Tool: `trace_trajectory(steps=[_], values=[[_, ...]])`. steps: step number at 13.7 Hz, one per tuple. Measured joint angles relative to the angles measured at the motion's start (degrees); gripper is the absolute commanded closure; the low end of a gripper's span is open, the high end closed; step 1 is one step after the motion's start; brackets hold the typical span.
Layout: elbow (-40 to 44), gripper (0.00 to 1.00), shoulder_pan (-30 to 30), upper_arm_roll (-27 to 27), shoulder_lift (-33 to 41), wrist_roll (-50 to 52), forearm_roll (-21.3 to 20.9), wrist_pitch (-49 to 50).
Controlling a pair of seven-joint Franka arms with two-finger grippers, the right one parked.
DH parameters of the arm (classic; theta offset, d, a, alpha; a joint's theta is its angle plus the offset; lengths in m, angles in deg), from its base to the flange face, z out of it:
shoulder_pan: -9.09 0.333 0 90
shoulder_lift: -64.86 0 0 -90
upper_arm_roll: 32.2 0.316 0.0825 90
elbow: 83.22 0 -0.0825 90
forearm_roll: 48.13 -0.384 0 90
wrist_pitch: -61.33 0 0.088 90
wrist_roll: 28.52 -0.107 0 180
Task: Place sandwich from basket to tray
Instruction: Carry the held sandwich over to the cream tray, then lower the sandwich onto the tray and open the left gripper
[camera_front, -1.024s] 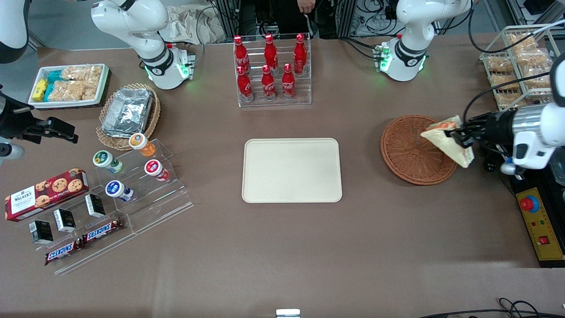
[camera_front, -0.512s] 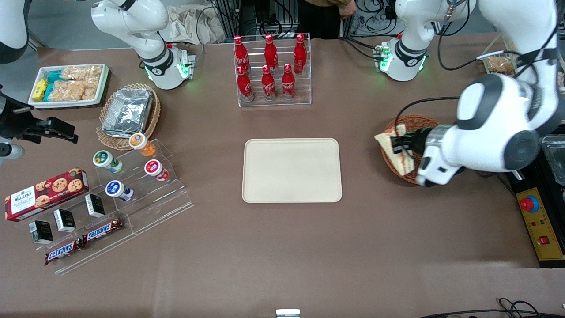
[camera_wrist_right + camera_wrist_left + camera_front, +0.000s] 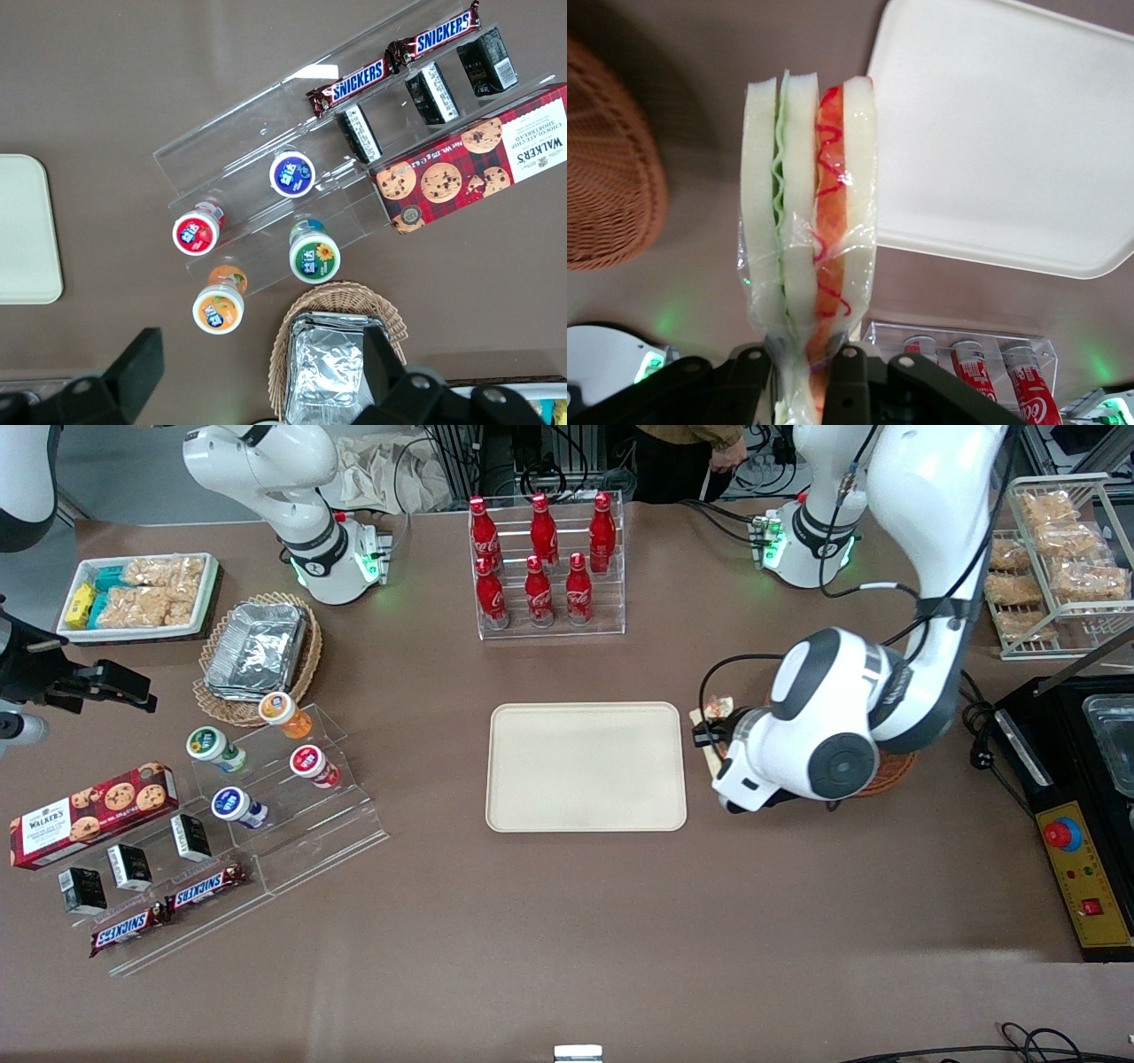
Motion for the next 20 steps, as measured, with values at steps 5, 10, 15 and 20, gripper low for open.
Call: trace_trajectory(steps=[5, 10, 15, 20], values=[[1.2, 0.79, -2.9, 0.0, -4.9, -2.0, -0.2, -4.5], [1.3, 0.79, -4.6, 0.0, -9.3, -6.4, -0.3, -8.3], [1.3, 0.79, -6.4, 0.0, -12.5, -6.8, -1.3, -11.0], [1.4, 0.74, -6.4, 0.2, -14.3, -6.8, -3.8, -11.2]])
